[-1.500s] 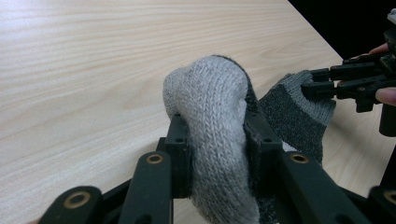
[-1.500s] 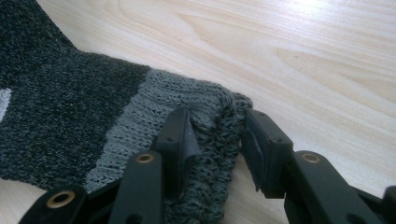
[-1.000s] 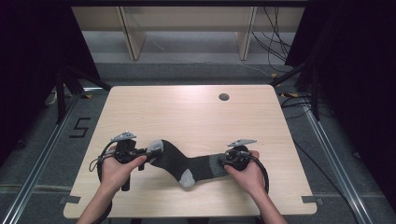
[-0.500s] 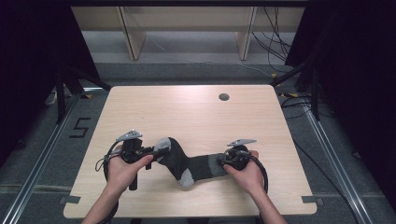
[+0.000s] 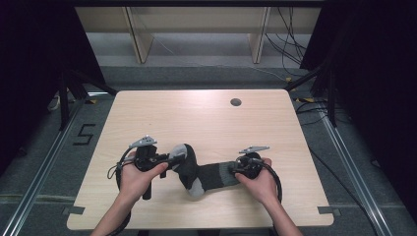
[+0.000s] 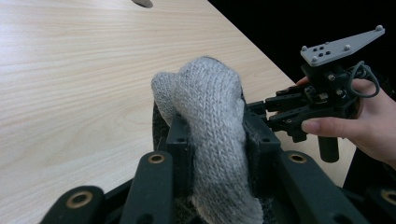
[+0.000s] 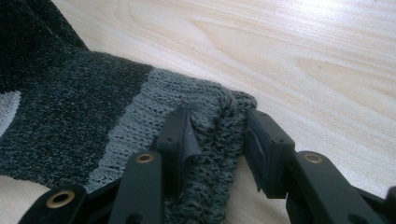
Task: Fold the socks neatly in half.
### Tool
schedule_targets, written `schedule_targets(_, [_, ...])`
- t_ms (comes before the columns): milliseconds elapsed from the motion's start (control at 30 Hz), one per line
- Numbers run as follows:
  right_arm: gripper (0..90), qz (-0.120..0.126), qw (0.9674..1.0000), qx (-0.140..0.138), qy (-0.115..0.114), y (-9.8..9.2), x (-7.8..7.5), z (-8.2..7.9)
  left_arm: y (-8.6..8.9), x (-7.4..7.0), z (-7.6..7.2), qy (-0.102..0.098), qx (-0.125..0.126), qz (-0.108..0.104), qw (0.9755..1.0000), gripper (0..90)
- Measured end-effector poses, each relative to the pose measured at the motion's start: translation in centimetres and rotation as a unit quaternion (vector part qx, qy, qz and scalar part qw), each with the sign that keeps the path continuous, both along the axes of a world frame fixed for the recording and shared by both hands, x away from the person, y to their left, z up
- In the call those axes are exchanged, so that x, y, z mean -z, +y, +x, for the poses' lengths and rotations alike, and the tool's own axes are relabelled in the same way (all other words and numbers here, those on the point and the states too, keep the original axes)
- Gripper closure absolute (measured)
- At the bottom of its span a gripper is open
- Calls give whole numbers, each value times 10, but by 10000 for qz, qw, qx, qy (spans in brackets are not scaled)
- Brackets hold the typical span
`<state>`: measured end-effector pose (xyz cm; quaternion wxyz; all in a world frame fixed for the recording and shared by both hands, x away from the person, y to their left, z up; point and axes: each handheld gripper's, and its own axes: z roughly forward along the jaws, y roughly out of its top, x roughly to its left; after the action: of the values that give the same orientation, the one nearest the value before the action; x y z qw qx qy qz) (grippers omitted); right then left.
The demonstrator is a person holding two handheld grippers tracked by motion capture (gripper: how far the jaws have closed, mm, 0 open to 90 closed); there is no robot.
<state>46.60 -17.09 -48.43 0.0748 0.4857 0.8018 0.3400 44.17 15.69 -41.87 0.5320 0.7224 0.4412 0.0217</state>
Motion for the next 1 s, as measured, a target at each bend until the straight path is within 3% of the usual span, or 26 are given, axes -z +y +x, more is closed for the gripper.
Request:
schedule_targets(233, [613,-58,9999,122,-59,1,0,-1,-8,0,1,-47,69,-5,10000,679])
schedule_targets(300, [612,-17,9996,247,113,2,-1,-3,-10,0,1,-46,41,24,10000,680])
schedule_targets(367, [613,17,9998,194,46,3,-1,-3,-12,0,1,-77,91,-5,9999,680])
schedule_targets(400, [612,-83,9999,70,-101,2,0,-1,-14,0,1,-76,79,-23,9999,680])
schedule_targets(467, [612,-74,9997,186,139,5,-2,-3,-16,0,1,-65,84,16,9999,681])
schedule_targets(533, [612,-79,10000,1,-26,4,0,1,-18,1,1,-86,114,-30,9999,681])
schedule_targets(633, [612,-58,9999,61,-59,7,0,0,-20,1,1,-89,144,-39,9998,681])
schedule_targets(667, [612,-14,9997,139,182,8,-1,-2,-21,2,0,-89,149,-39,9998,681])
schedule_targets(767, [612,-28,9998,158,133,10,-1,-2,-23,2,1,-78,156,-12,9998,681])
schedule_targets(833, [612,-28,10000,-13,1,9,0,1,-25,2,1,-81,170,-47,9998,680])
schedule_targets(967, [612,-15,10000,4,10,9,0,1,-28,2,0,-60,180,-47,9998,680])
schedule_targets(1000, [612,-44,9999,104,102,10,-1,-1,-29,2,0,-58,166,-24,9998,681])
